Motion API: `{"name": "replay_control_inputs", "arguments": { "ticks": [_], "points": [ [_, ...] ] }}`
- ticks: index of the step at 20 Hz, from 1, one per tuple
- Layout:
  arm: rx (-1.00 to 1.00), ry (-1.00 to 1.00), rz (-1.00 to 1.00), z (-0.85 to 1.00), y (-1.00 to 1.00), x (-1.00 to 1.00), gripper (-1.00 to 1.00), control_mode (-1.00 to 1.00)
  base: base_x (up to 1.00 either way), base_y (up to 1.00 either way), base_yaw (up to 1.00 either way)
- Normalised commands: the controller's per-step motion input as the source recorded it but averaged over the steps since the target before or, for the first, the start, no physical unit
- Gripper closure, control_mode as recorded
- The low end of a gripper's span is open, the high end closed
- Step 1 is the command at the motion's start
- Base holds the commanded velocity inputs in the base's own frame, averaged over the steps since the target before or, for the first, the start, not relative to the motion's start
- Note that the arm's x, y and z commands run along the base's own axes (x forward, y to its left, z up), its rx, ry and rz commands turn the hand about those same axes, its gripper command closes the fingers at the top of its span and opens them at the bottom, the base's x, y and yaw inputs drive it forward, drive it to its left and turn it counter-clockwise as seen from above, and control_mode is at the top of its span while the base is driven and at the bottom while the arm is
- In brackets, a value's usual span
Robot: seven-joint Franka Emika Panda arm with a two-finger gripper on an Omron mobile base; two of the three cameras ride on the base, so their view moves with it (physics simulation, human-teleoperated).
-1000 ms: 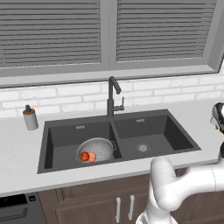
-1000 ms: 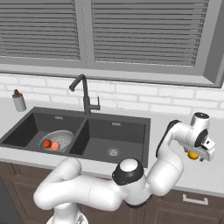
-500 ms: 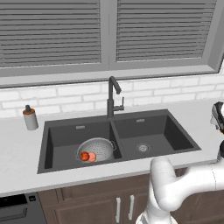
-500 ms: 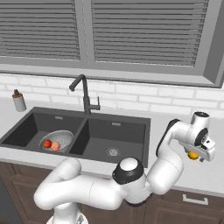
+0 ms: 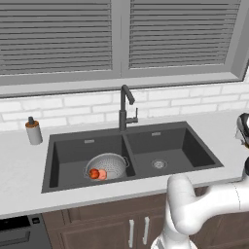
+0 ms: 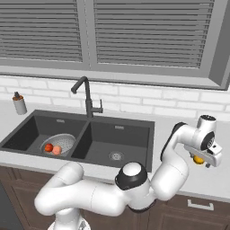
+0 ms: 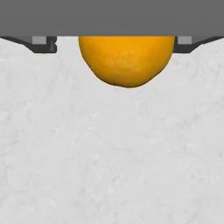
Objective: Put the colander in the sink, put the tangerine, peach, apple in the colander, and turn on the sink faucet and pour water over the colander.
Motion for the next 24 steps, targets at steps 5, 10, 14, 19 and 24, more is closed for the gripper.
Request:
{"name": "replay_control_inputs", "arguments": {
  "ticks": [5, 10, 14, 19, 24],
  "points": [
    [0.0, 0.02, -0.01, -0.03, 0.1, -0.03, 1.0, -1.0, 0.0, 0.0, 0.0],
    [0.0, 0.04, -0.03, -0.02, 0.16, -0.06, 1.0, -1.0, 0.0, 0.0, 0.0],
    [0.0, 0.02, -0.02, 0.0, 0.11, -0.01, 1.0, -1.0, 0.0, 0.0, 0.0],
    [0.0, 0.0, -0.01, 0.11, 0.05, -0.28, 1.0, -1.0, 0.0, 0.0, 0.0],
    [0.0, 0.0, -0.04, 0.33, 0.21, -0.57, 1.0, -1.0, 0.0, 0.0, 0.0]
  ]
}}
